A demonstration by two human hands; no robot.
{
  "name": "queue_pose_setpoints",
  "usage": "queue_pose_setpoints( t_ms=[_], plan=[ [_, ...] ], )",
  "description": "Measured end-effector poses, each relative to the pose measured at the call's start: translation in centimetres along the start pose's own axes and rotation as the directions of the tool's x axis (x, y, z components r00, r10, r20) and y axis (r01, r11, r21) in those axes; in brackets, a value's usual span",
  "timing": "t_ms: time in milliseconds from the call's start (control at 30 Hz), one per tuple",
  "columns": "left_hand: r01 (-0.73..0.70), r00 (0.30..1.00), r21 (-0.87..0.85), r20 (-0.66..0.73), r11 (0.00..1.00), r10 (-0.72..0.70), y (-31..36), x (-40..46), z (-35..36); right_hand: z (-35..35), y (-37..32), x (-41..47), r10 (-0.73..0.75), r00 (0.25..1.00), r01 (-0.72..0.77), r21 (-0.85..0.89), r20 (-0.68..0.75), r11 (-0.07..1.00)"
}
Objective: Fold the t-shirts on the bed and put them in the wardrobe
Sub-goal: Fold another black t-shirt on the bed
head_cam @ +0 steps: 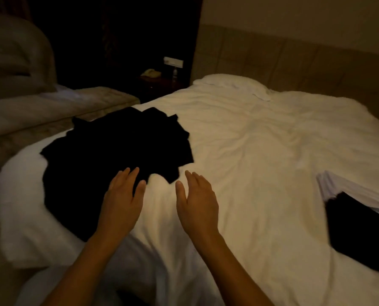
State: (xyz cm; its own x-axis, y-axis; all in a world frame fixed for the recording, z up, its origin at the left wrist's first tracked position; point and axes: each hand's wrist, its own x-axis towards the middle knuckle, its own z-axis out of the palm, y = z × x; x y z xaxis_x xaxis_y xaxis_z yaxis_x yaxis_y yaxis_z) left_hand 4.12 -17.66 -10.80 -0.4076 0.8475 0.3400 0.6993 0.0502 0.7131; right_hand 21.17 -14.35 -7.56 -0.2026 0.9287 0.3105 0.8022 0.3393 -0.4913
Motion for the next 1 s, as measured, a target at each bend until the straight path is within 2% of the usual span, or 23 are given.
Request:
queue_pose_setpoints(
  t_ms=[267,467,633,733,767,867,1000],
  plan=[
    [0.126,0.984,0.048,-0.135,0.991,-0.119,-7.5,4.5,-0.8,9.7,-3.5,5.9,-0.090,0.991,0.088,0.022,0.096,0.996],
    [0.175,0.982,0.215,-0.108,0.961,-0.154,-10.3,8.3,0.0,14.1,-5.5,11.3,-0.181,0.976,0.181,0.013,0.121,0.983],
    [0.238,0.971,0.315,-0.084,0.919,-0.222,-13.3,10.9,0.3,16.5,-6.3,14.9,-0.101,0.976,0.085,0.086,0.193,0.993],
    [0.219,0.974,0.309,-0.123,0.925,-0.190,-14.5,11.3,0.9,18.0,-6.4,15.9,-0.088,0.972,0.126,-0.166,0.218,0.978],
    [0.205,0.976,0.299,-0.135,0.932,-0.171,-14.7,11.4,1.0,18.4,-6.4,16.0,-0.109,0.971,0.153,-0.200,0.214,0.968],
    [0.179,0.977,0.224,-0.152,0.958,-0.147,-15.4,11.5,1.6,19.0,-6.3,15.8,-0.168,0.968,0.198,-0.156,0.185,0.968],
    [0.200,0.966,0.096,-0.184,0.975,-0.180,-15.8,11.3,1.9,19.1,-5.4,15.3,-0.155,0.983,0.158,-0.020,0.101,0.987]
  ],
)
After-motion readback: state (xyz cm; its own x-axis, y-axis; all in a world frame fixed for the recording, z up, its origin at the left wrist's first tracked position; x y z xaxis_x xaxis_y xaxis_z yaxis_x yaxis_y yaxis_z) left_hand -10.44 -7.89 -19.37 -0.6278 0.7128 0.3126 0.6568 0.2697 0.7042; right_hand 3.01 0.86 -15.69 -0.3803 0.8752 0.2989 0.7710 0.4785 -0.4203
